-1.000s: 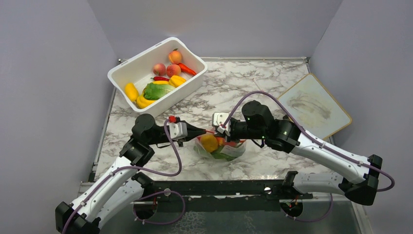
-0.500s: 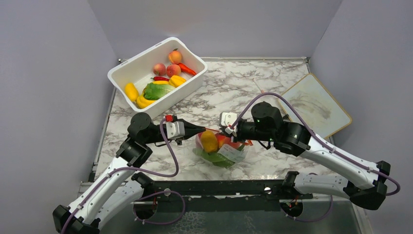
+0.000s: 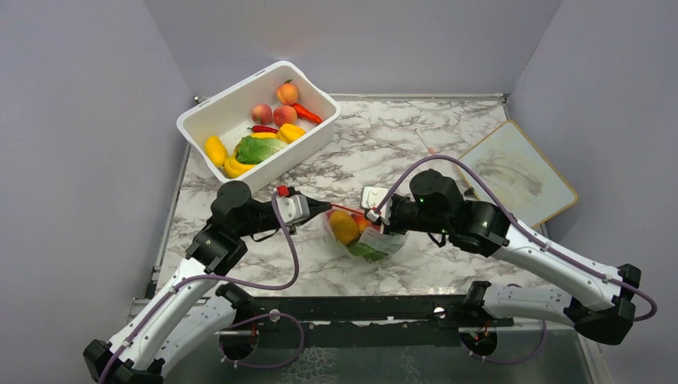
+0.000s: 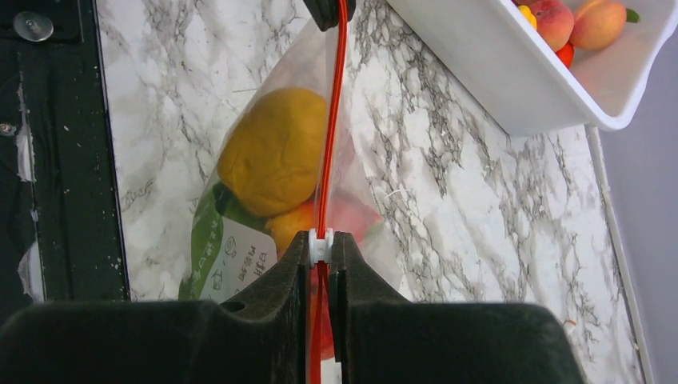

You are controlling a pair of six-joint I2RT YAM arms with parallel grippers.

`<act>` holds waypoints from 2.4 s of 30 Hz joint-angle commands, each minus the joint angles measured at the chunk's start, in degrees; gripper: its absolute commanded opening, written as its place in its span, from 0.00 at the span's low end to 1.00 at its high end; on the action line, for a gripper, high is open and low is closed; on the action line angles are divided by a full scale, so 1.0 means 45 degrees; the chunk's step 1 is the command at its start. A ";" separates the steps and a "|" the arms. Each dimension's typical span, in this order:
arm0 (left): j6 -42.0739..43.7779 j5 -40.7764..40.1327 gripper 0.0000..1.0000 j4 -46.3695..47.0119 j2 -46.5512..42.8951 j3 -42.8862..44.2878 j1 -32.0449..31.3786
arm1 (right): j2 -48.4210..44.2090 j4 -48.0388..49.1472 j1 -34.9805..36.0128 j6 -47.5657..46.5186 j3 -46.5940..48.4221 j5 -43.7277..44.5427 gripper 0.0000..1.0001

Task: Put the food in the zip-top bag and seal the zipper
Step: Zip the zipper food storage bag at the center of the board.

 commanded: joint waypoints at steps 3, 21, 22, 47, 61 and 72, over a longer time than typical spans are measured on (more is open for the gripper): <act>0.1070 -0.1005 0.00 -0.0952 0.0028 0.0898 0.0120 | -0.0744 -0.0754 -0.0015 0.0201 -0.0229 0.0476 0.01; 0.1971 -0.2341 0.00 -0.2686 -0.0162 0.1401 0.0140 | -0.1867 -0.2538 -0.0012 0.0993 -0.0325 0.1859 0.01; 0.1944 -0.2330 0.00 -0.2677 -0.0160 0.1401 0.0140 | -0.1966 -0.2574 -0.0017 0.0989 -0.0325 0.1908 0.01; 0.2521 0.3213 0.70 -0.2045 0.1075 0.1447 0.0140 | 0.0061 0.2087 -0.0027 -0.0231 -0.0160 -0.2207 0.01; 0.2888 0.3076 0.49 -0.2457 0.1856 0.1597 0.0130 | 0.0541 0.2535 -0.0012 -0.0281 0.0216 -0.2959 0.01; 0.3599 0.3371 0.00 -0.4047 0.1740 0.1811 0.0130 | 0.0015 0.2542 -0.0027 -0.0268 -0.0151 -0.2549 0.01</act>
